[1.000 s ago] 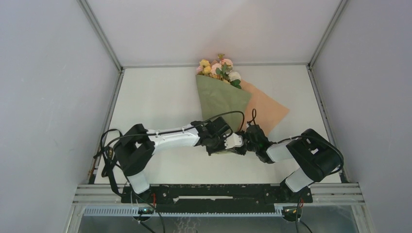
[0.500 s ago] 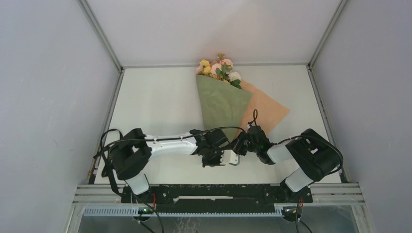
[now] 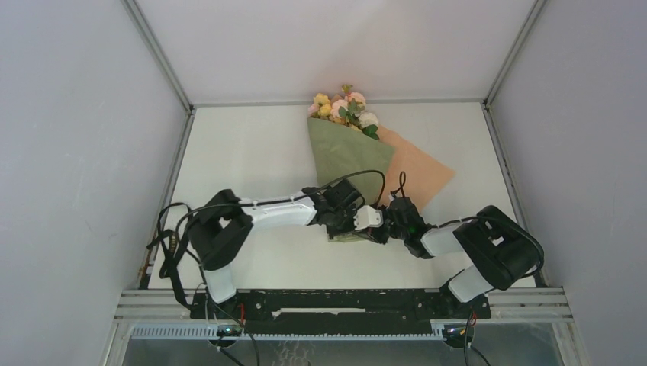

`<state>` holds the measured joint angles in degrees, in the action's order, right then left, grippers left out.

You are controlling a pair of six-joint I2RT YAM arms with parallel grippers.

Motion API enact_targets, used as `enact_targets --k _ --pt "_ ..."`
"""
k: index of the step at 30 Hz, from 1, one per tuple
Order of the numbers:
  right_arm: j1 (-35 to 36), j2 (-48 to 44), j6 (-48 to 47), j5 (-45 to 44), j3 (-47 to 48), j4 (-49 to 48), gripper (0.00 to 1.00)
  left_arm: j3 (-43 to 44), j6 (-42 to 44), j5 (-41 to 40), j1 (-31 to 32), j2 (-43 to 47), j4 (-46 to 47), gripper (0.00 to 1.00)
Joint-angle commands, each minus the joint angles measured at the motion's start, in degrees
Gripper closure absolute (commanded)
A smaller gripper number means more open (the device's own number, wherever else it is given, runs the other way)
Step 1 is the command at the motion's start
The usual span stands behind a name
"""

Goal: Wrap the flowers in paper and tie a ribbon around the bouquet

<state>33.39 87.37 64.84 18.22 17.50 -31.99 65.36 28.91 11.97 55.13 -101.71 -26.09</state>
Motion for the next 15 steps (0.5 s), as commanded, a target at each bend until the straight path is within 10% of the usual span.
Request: enact_targets --k 1,7,15 --pt "-0.1 -2.6 -1.5 -1.2 0.6 1.6 1.00 -1.0 -0.6 -6.0 1.3 -3.2 4.8 0.96" --pt "-1.1 -8.8 -3.2 -2.9 1.2 9.9 0.70 -2.5 -1.4 -4.8 2.1 -4.5 5.1 0.92" --pt "-1.2 -33.9 -6.3 -21.1 3.3 45.8 0.40 -3.7 -0.8 -3.2 2.1 -3.5 5.1 0.89"
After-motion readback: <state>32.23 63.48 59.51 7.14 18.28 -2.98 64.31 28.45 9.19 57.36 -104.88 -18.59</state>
